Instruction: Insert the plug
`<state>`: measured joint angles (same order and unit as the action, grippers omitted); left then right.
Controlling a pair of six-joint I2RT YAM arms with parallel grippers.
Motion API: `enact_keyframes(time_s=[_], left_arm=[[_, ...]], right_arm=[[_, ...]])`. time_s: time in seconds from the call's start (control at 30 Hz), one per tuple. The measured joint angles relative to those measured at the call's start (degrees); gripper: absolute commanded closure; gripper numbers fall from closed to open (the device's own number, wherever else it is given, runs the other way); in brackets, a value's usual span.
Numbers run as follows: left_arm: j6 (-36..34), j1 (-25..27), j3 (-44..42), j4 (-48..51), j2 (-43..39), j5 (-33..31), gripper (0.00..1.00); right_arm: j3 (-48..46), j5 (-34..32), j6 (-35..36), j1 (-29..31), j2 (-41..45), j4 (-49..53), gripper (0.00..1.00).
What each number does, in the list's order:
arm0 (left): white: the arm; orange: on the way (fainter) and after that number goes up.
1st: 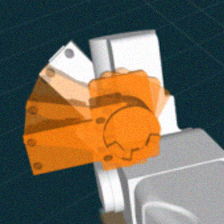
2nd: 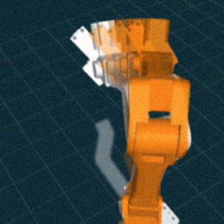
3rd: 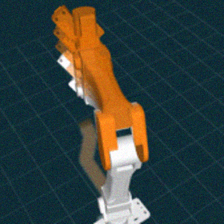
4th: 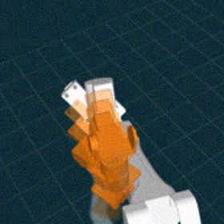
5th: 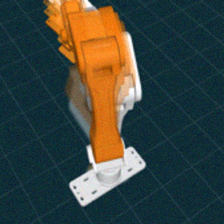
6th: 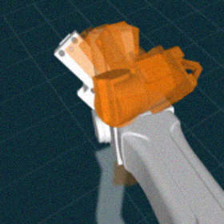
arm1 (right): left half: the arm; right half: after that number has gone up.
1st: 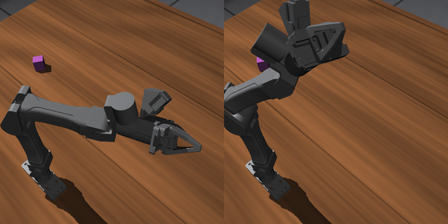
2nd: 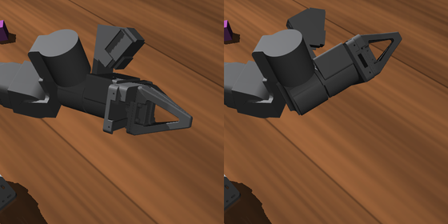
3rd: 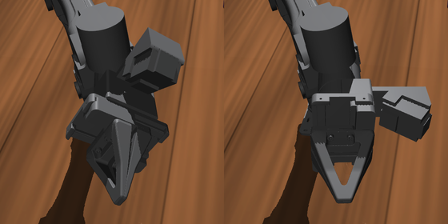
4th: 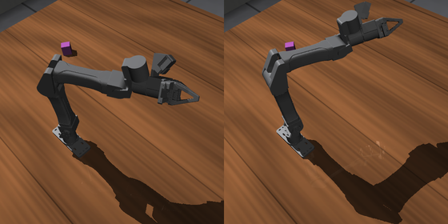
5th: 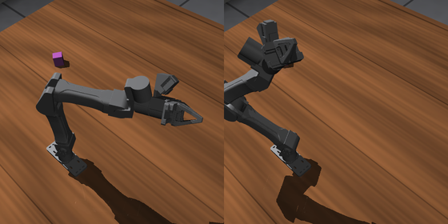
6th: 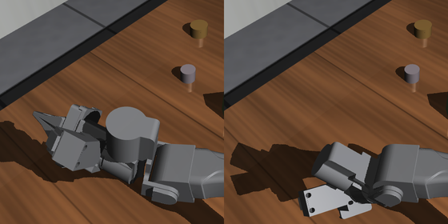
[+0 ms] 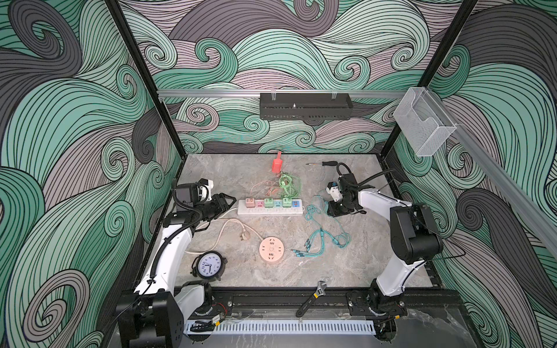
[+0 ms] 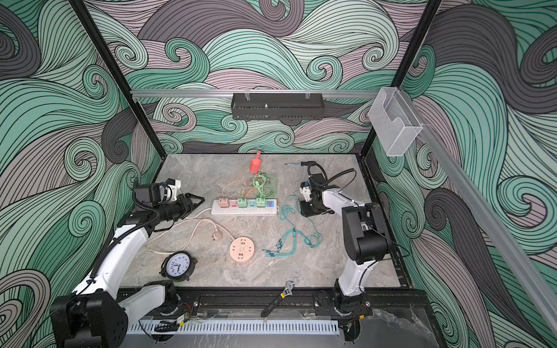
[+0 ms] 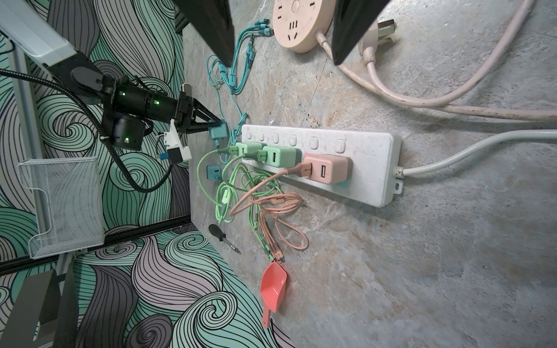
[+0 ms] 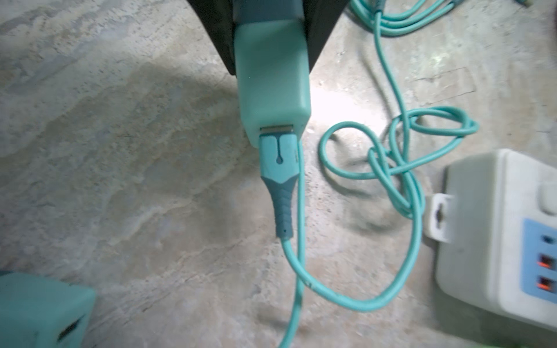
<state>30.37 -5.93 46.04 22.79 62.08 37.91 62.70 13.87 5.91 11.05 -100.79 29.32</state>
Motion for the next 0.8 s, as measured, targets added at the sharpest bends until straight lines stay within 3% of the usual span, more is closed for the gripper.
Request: enact_keyframes(time_s=[0.43,0.67,0.8], left_arm=[[0.0,0.0,0.0,-0.07,0.07,1.55,0.45],[0.0,0.0,0.0,-0.09,0.09,2.03,0.45],[0.0,0.0,0.0,-0.09,0.42,2.43,0.45]], right_arm=[[-3.39,15.04,-6.88,-1.14,2.12,-1.25,0.68],[-5.27,17.62,-8.74,-1.66,-0.57,-1.68,0.61],[-5.31,17.51,-9.42,-2.23,-1.11,-1.77,0.51]])
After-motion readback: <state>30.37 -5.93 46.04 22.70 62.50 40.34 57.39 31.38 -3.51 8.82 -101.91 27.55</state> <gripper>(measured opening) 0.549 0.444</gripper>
